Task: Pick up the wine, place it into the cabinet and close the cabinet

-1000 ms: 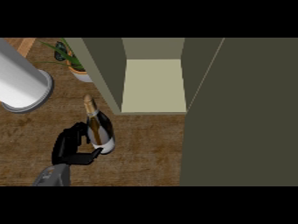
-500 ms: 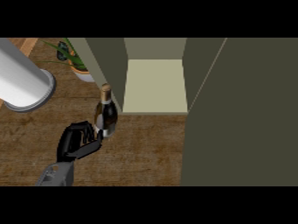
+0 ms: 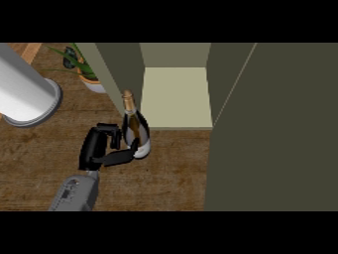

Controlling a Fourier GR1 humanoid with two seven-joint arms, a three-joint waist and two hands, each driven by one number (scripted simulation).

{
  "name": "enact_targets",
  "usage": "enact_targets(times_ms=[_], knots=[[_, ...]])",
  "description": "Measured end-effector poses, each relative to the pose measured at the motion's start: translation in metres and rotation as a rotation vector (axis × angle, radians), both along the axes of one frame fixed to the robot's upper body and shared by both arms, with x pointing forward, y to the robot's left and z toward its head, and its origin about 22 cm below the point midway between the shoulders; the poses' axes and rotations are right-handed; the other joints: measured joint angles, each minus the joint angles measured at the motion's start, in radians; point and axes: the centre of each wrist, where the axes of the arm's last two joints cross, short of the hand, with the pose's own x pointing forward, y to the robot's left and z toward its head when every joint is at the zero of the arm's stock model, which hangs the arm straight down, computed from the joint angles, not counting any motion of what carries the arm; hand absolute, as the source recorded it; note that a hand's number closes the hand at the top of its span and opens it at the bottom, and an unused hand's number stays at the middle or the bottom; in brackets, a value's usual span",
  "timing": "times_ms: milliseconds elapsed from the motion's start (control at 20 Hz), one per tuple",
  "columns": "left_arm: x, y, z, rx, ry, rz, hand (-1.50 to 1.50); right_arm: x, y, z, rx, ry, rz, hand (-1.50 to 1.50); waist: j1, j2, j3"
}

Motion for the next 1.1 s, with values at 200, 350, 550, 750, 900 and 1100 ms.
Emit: enact_targets(times_ms=[200,350,550,750,900,1100], knots=[[0.012,-0.021,0.017,0.041,-0.003,-0.003,1.5,0.0,-0.001,0.001,-0.009,0.002,-0.003,-1.5,-0.005,0.001,0.0],[0.024,-0.041,0.032,0.1,-0.008,-0.008,1.5,-0.001,-0.004,0.0,-0.015,-0.001,-0.009,-1.5,-0.011,0.001,0.0],[0.026,-0.053,0.035,0.155,0.008,0.023,1.5,-0.005,-0.006,-0.002,-0.02,0.007,-0.01,-1.5,-0.01,0.001,0.0],[0.028,-0.062,0.038,0.163,0.04,0.048,1.5,-0.003,-0.01,-0.001,-0.034,-0.003,-0.021,-1.5,-0.007,0.001,0.001],[0.028,-0.064,0.039,0.151,0.063,0.08,1.5,-0.004,-0.01,-0.003,-0.03,-0.001,-0.006,-1.5,-0.012,-0.002,0.003],[0.028,-0.068,0.039,0.163,0.081,0.134,1.5,-0.004,-0.011,-0.004,-0.025,-0.015,-0.002,-1.5,-0.016,-0.006,0.006]])
